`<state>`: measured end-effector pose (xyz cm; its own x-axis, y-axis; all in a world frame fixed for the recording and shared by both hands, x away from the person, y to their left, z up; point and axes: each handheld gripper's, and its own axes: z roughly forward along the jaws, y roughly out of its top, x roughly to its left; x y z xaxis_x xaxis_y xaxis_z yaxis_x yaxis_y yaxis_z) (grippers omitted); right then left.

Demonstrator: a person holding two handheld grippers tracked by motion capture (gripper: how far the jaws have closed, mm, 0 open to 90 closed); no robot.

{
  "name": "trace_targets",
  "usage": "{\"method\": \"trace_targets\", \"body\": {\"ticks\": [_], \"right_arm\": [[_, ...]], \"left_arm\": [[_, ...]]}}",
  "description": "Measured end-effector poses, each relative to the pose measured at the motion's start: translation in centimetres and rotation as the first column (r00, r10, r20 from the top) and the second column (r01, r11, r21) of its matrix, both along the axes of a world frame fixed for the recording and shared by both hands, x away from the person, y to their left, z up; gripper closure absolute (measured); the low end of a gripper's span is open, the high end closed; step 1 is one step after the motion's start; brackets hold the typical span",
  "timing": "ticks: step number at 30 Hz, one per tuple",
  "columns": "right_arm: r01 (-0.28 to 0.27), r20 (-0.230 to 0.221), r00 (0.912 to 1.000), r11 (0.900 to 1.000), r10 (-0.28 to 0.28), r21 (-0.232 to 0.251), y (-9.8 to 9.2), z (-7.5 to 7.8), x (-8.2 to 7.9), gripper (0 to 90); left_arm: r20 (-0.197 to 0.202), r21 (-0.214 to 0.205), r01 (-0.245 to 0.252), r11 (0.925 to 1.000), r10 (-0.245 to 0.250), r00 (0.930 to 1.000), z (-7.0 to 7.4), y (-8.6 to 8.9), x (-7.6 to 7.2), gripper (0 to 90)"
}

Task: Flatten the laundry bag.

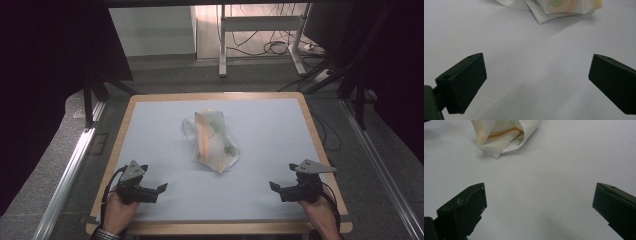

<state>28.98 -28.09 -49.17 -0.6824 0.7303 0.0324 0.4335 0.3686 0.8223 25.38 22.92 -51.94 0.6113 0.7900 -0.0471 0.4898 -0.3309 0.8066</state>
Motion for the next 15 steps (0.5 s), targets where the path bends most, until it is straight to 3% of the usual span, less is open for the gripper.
{"method": "trace_targets", "body": {"ticks": [5,7,15], "right_arm": [[-0.006,-0.003,1.0,0.9995,0.006,-0.031,0.18,-0.03,-0.01,0.0],[-0.005,-0.002,1.0,0.9991,0.005,-0.043,0.26,-0.13,-0.01,0.0],[0.004,-0.001,1.0,0.9993,-0.005,-0.038,0.18,-0.15,0.05,0.0]], "left_arm": [[-0.002,0.029,0.002,0.9996,-0.002,1.0,-0.06,-0.35,0.02,0.8],[-0.008,0.059,0.0,0.9983,0.0,1.0,-0.16,-0.46,0.08,0.9],[-0.034,0.036,-0.009,0.9993,0.01,0.9994,0.04,-0.14,0.2,1.3]]}}
